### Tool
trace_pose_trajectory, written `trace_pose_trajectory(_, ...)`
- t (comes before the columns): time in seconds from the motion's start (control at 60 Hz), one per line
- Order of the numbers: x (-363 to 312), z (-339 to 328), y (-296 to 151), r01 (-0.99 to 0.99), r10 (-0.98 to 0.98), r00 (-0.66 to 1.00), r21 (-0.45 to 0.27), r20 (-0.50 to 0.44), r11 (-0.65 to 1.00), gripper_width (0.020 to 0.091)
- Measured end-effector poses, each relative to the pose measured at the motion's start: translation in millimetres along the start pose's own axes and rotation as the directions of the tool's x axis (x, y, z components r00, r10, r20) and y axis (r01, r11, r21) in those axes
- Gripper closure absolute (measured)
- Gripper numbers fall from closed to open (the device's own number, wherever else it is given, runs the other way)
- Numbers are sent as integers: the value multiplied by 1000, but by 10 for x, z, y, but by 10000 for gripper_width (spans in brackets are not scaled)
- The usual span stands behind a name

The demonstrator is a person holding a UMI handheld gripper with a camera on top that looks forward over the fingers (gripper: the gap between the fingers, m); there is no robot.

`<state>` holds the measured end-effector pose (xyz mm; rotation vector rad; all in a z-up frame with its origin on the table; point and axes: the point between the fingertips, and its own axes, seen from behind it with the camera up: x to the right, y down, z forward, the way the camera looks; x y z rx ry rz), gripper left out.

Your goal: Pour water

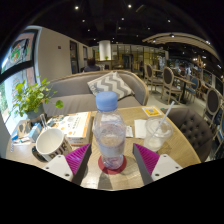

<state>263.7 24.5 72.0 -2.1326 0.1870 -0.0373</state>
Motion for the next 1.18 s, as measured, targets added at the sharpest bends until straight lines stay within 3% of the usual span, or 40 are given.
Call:
trace_pose_trajectory(0.317, -136, -1492, 167, -35, 25, 996, -111, -87, 993, 250)
trace_pose_trajectory(0.567, -334, -2471, 321, -48, 31, 990, -122, -137, 991, 251)
trace_pose_trajectory(0.967, -287, -2880, 427, 39, -60, 986, -136, -156, 990, 250)
trace_pose_trajectory(1.183, -413, -2885, 371, 24, -39, 990, -108, -138, 994, 247)
